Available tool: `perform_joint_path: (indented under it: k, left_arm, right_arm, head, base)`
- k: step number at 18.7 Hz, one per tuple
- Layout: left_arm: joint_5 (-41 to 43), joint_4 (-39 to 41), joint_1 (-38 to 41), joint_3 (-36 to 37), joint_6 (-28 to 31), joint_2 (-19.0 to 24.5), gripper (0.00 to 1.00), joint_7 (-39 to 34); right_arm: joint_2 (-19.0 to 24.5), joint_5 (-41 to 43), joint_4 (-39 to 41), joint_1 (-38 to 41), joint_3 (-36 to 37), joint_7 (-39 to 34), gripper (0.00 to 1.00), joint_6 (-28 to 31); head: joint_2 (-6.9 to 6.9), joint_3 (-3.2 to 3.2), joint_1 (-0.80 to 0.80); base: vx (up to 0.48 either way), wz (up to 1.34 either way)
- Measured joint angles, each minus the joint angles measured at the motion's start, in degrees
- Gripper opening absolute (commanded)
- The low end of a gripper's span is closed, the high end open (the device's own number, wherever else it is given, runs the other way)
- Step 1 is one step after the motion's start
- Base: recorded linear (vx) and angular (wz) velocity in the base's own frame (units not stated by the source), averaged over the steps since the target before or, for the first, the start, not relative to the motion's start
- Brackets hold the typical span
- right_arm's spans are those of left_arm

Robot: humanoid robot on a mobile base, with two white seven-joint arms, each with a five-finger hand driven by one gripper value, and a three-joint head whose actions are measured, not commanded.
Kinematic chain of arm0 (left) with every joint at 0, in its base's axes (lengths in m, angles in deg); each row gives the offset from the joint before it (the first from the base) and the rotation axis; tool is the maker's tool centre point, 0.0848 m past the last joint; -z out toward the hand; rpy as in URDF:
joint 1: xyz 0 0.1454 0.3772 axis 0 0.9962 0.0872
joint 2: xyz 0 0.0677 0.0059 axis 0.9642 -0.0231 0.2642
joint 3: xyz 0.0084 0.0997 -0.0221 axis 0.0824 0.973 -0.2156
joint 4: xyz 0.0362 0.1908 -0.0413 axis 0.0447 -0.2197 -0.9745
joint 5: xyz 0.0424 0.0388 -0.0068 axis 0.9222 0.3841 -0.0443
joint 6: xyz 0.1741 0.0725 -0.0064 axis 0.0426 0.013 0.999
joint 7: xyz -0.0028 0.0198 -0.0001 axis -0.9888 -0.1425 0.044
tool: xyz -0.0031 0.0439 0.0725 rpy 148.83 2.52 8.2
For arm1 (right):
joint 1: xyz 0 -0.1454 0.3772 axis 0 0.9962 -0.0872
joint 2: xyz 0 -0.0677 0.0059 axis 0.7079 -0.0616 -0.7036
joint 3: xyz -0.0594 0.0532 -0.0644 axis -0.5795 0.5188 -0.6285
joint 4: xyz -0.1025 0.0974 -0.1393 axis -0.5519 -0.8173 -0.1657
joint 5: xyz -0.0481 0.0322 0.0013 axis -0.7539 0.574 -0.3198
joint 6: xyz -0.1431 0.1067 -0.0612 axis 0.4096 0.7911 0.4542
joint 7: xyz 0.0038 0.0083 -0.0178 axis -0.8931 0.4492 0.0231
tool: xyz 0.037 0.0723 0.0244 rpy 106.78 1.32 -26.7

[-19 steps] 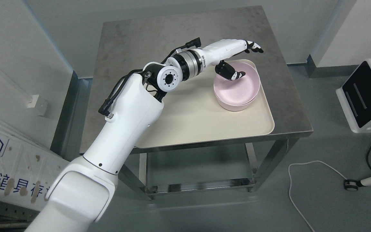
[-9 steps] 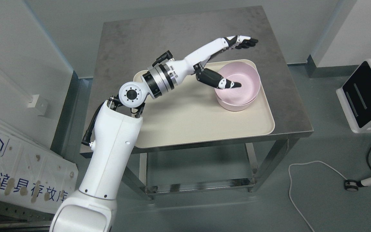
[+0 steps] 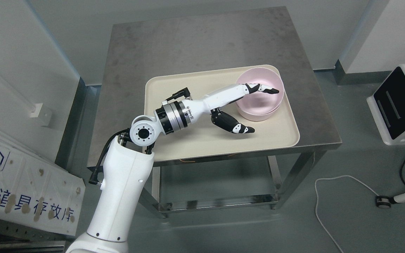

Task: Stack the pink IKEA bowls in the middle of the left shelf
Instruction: 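Hook the left hand fingers under the rim of the stacked bowls, then lift the stacked pink bowls off the tray with the left hand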

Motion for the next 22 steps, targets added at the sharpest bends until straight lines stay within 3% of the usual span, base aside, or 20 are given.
perform_joint_path:
  k: [7, 13, 16, 19, 22]
  left_arm:
    - [12.6, 1.3, -2.1, 2.7, 6.7, 0.0, 0.66, -2.1]
    - [18.3, 1.9, -3.0, 5.1, 8.2, 0.0, 0.49, -2.2]
    - [19.4, 2.1, -3.3, 5.7, 8.2, 0.0, 0.31, -2.2]
    - [19.9, 2.2, -3.4, 5.7, 6.3, 0.0, 0.04, -2.1]
    - [19.9, 2.3, -3.5, 5.1, 3.6, 0.0, 0.00, -1.9]
  right_arm:
    - [0.0, 0.0, 0.0, 0.0, 0.0, 0.0, 1.00, 0.0]
    - [0.0, 0.0, 0.0, 0.0, 0.0, 0.0, 1.00, 0.0]
    - [0.0, 0.0, 0.0, 0.0, 0.0, 0.0, 1.00, 0.0]
    - [0.0, 0.0, 0.0, 0.0, 0.0, 0.0, 1.00, 0.0]
    - [0.0, 0.0, 0.0, 0.0, 0.0, 0.0, 1.00, 0.0]
  head:
    - [0.00, 0.00, 0.00]
    - [0.00, 0.00, 0.00]
    - [0.00, 0.00, 0.00]
    - [0.00, 0.00, 0.00]
    - [0.00, 0.00, 0.00]
  base:
    - [0.000, 0.00]
    - [0.000, 0.00]
    - [0.000, 0.00]
    - [0.000, 0.00]
    - [0.000, 0.00]
